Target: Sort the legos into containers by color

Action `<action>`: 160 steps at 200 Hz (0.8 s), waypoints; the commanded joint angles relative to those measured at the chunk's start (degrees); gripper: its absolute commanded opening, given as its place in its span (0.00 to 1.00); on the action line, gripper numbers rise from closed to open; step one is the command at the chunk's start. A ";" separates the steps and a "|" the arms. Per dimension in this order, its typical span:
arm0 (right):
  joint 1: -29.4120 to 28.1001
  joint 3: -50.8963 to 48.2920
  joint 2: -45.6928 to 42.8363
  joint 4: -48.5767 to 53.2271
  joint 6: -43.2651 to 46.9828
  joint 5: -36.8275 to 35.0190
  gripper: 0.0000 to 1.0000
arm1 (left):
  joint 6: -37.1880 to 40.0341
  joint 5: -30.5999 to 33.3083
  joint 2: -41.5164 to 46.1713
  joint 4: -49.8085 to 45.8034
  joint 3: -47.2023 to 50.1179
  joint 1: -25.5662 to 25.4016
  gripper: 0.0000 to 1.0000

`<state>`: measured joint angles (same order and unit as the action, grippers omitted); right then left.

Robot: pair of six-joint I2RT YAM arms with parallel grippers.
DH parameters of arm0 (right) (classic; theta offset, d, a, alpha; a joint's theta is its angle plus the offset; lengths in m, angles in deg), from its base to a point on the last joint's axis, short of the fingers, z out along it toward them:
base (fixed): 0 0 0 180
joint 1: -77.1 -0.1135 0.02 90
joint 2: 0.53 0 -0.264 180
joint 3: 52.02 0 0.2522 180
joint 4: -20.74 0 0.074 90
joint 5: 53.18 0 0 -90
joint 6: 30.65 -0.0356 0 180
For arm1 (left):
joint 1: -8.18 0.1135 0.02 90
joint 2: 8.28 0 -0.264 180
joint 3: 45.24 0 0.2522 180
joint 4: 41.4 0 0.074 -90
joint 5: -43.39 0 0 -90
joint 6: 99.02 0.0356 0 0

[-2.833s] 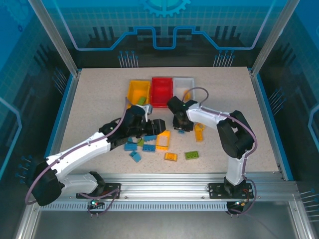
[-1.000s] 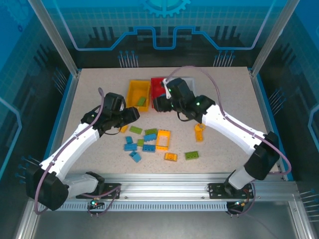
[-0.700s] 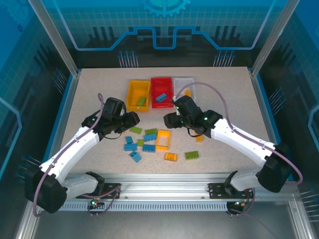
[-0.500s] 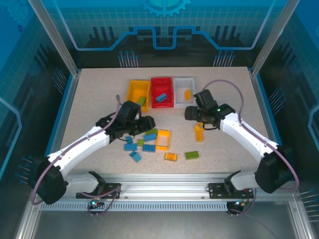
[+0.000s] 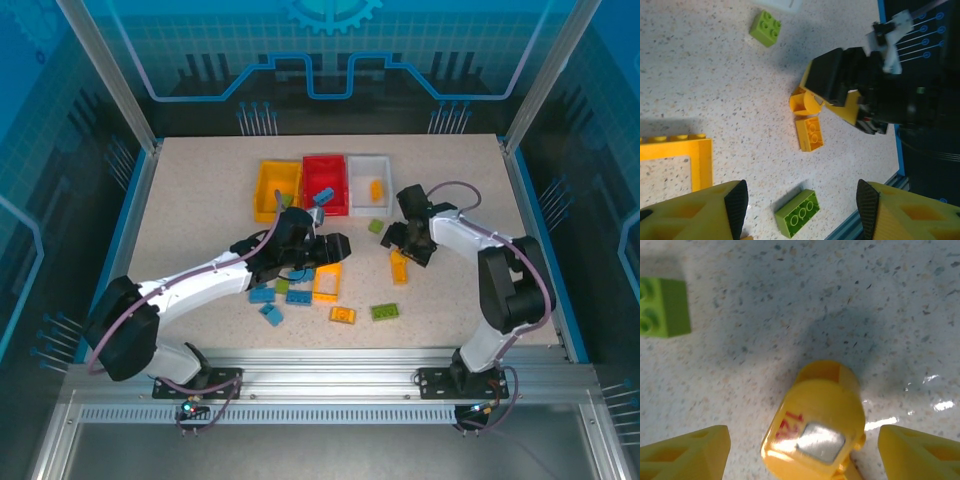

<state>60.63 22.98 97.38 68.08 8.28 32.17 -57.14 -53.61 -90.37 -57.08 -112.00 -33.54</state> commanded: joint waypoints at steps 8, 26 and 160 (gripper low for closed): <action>1.44 0.99 2.80 -1.98 -4.50 1.14 0.73 | 0.54 -0.82 0.70 1.43 -1.41 -0.35 0.63; 1.37 2.08 4.13 -1.88 -3.98 0.20 0.67 | 0.76 -0.96 0.71 1.08 -1.58 -0.33 0.63; -7.53 31.60 13.84 5.63 13.63 -14.73 0.41 | 1.84 5.47 0.17 -1.26 -7.99 2.58 0.62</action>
<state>52.43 48.59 104.30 69.81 17.51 20.00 -56.51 -49.61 -90.30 -58.26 -118.05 -32.09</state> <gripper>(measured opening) 0.429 0.622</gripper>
